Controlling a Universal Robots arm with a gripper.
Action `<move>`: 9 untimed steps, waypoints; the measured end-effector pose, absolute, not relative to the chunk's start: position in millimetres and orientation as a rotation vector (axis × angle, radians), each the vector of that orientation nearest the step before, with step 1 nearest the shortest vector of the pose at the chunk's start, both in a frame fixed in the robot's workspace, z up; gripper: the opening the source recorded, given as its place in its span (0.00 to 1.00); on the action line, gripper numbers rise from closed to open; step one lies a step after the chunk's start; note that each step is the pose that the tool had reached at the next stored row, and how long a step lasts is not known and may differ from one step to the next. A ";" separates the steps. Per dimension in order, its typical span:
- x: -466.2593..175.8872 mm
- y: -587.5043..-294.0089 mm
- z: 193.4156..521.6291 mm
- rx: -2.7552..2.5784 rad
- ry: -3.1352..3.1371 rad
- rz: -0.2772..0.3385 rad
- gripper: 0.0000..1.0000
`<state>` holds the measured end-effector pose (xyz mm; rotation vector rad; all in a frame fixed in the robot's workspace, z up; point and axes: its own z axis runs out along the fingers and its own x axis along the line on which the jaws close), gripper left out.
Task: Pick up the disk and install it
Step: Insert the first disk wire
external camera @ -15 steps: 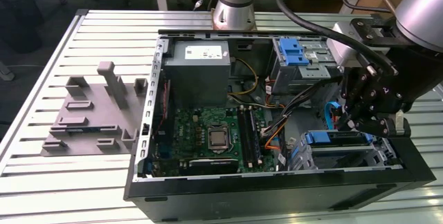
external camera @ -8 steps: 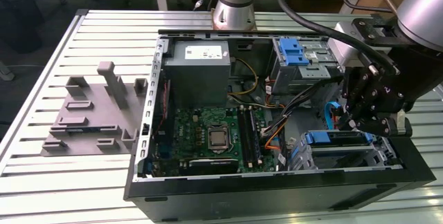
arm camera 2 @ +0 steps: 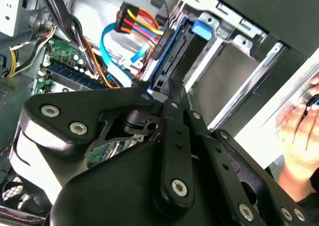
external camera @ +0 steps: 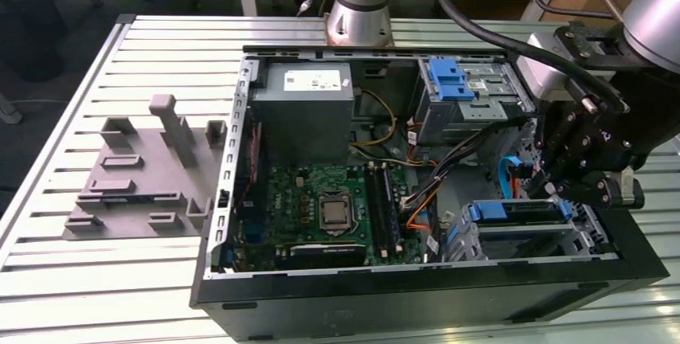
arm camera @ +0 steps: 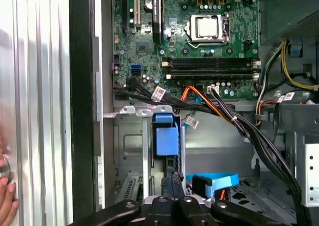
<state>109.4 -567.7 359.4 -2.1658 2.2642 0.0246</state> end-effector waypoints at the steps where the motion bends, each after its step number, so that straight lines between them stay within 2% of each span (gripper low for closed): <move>1: 111.3 -567.6 359.3 -2.166 2.264 0.025 0.11; 9: 114.0 -567.2 364.2 -2.166 2.264 0.024 0.11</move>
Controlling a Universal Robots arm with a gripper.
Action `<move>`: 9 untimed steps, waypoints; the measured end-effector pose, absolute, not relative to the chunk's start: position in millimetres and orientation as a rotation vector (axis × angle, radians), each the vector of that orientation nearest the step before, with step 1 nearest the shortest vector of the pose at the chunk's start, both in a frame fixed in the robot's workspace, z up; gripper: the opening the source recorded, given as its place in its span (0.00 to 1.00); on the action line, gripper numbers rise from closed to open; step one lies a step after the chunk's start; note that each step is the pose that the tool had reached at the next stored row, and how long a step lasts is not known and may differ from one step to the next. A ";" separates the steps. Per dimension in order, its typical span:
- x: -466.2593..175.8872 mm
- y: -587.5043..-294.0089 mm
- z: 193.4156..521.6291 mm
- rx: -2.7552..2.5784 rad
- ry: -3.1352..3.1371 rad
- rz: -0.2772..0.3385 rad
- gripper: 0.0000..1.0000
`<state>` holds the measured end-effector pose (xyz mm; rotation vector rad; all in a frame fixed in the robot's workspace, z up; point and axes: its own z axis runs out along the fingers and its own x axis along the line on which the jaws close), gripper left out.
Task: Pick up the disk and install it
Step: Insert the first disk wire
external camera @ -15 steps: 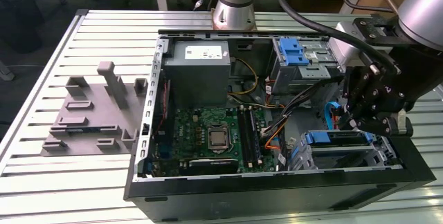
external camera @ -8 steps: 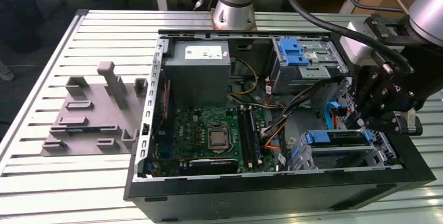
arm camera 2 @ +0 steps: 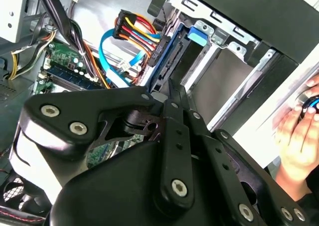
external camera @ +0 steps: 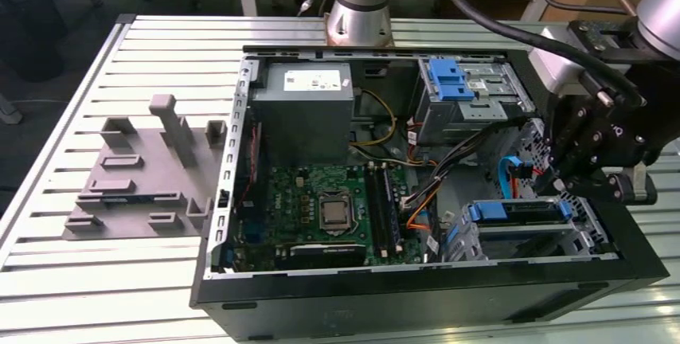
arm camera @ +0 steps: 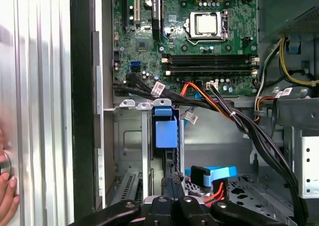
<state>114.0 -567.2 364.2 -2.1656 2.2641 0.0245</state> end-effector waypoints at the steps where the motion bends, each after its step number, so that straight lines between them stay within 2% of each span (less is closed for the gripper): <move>1: 114.1 -567.0 365.5 -2.166 2.264 0.024 0.11; 9: 118.1 -564.2 366.7 -2.164 2.263 0.022 0.11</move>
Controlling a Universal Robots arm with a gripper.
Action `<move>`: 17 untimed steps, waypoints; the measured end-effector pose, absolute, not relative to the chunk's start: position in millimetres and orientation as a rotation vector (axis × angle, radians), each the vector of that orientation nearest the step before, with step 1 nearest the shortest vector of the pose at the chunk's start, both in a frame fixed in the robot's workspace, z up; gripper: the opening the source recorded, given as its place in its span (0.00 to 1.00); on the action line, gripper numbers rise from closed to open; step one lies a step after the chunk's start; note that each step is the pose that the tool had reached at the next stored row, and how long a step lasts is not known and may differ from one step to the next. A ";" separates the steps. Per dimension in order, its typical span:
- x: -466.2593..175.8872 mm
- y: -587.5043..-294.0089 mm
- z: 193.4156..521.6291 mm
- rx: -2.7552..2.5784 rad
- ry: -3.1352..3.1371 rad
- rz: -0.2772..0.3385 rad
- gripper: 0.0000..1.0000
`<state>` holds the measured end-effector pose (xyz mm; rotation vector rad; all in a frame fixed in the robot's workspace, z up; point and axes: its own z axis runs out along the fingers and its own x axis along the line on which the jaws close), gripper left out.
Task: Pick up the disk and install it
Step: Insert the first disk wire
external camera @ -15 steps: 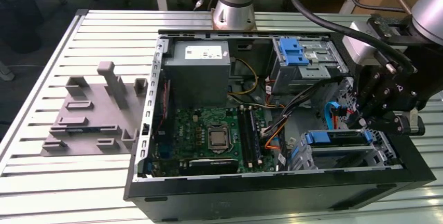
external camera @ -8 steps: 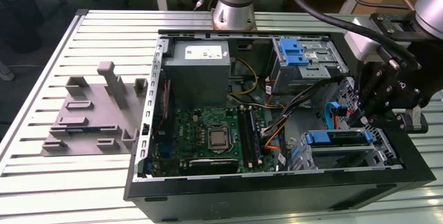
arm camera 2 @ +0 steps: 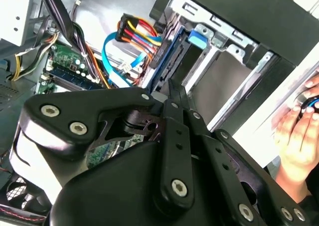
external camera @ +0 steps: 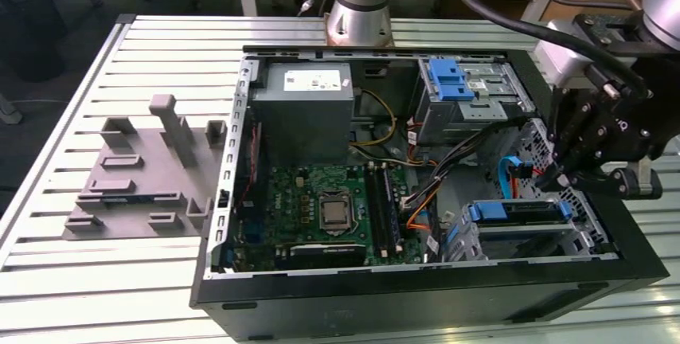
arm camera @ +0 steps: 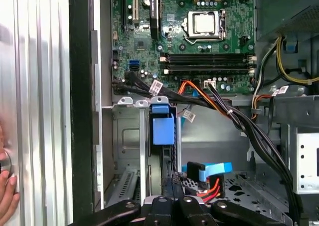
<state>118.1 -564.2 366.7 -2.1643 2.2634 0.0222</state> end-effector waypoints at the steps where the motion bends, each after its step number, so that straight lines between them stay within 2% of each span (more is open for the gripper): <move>1: 119.9 -563.7 366.7 -2.164 2.263 0.022 0.11; 17: 128.5 -553.0 366.6 -2.164 2.264 0.022 0.11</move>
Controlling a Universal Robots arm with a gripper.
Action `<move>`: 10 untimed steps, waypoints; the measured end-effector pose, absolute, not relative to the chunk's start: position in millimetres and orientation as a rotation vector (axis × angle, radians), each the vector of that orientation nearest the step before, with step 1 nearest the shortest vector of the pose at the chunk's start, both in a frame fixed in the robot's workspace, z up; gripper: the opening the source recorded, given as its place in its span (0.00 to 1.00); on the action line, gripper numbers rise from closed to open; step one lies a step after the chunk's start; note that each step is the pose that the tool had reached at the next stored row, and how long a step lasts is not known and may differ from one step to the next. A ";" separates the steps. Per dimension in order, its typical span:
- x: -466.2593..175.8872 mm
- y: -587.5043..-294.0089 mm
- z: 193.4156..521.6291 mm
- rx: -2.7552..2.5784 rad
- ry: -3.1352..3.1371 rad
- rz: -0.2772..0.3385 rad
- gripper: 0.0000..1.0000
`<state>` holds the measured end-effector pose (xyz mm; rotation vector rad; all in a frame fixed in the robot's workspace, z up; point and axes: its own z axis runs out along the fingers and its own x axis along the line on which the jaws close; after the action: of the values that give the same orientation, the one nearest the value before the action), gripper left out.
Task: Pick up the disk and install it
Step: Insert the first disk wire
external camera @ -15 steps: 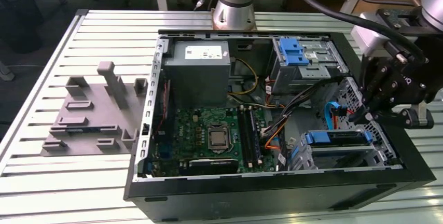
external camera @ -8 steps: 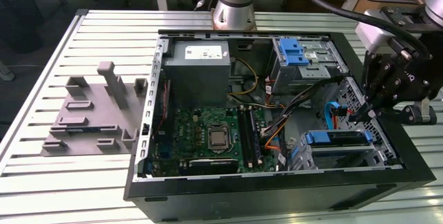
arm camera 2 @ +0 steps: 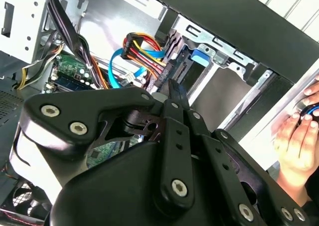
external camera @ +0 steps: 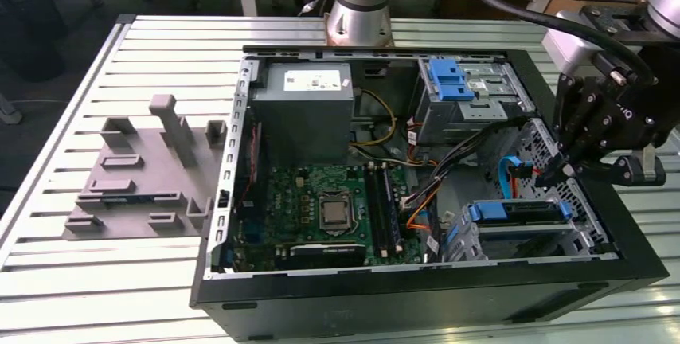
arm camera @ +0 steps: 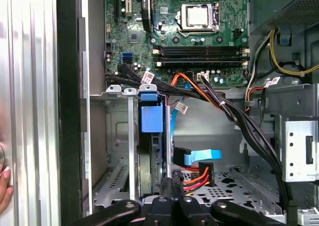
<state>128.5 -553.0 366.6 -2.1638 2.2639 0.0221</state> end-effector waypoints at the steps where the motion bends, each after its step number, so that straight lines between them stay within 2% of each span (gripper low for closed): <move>1: 128.5 -552.4 366.6 -2.164 2.264 0.022 0.11; 10: 128.6 -550.0 366.6 -2.160 2.260 0.014 0.11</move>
<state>128.6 -550.0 366.6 -2.1600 2.2603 0.0144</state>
